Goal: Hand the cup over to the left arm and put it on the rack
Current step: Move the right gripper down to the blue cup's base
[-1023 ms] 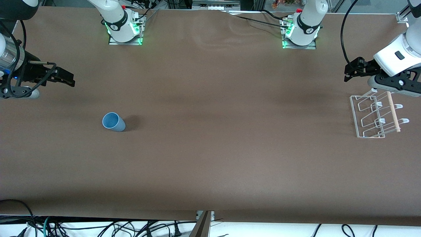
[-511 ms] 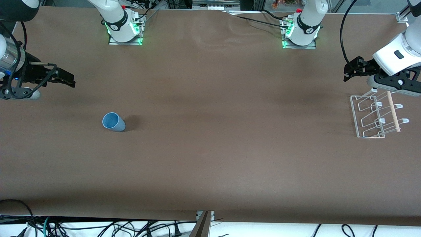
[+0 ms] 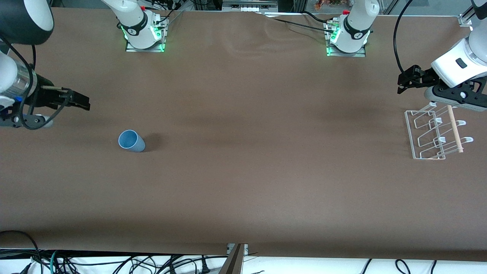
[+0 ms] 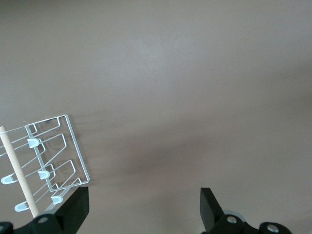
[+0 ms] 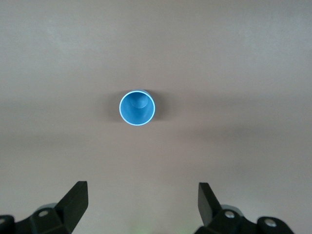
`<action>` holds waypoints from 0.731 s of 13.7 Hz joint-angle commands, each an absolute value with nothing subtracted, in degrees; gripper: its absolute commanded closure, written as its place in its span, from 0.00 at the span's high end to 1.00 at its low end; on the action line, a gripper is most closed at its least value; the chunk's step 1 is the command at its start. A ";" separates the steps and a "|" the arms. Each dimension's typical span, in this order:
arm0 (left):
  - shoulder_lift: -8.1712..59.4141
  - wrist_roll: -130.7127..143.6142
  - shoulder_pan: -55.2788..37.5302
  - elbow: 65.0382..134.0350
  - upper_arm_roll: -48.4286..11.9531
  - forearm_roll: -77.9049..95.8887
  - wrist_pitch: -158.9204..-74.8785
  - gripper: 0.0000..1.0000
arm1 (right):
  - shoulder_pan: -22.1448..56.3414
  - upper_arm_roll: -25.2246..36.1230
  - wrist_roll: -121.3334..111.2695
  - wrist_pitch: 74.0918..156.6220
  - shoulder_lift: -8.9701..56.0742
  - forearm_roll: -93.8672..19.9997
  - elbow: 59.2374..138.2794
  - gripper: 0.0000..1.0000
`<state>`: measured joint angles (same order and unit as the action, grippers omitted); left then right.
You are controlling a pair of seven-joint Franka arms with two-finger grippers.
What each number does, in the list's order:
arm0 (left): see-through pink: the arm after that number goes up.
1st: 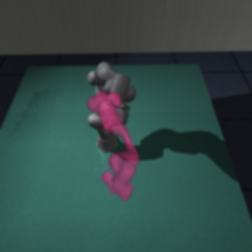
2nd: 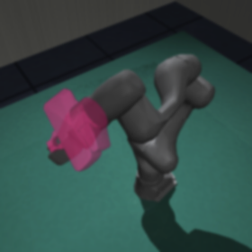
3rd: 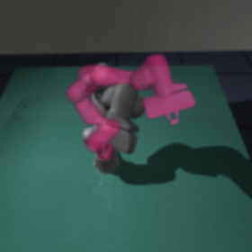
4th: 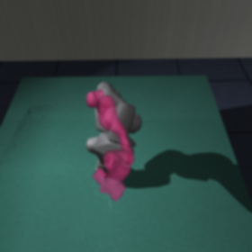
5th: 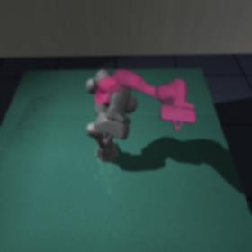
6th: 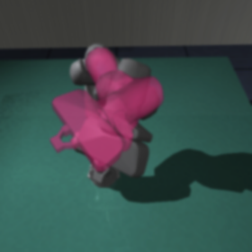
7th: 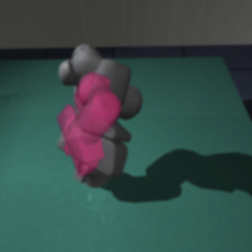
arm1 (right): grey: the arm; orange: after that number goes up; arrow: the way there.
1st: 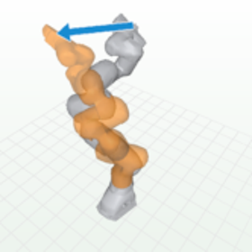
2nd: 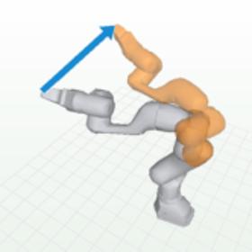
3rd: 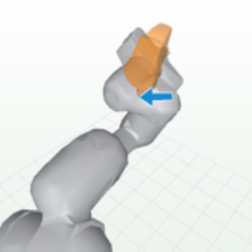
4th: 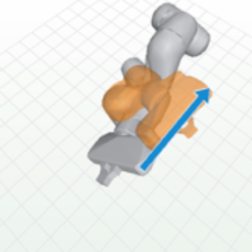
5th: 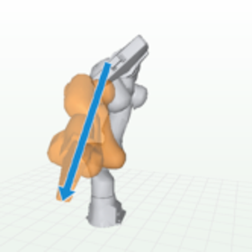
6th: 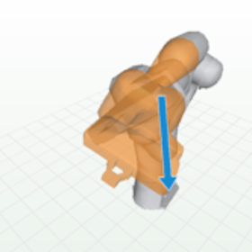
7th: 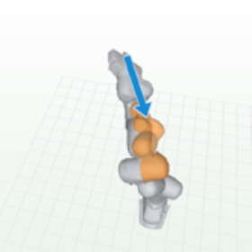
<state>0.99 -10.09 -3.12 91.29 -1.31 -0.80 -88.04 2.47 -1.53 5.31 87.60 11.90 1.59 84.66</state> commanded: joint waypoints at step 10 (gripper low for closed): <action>1.32 -9.58 -2.90 89.91 -1.41 -0.53 -86.84 1.00 | 1.93 -1.85 3.87 100.96 27.68 2.29 86.03 1.00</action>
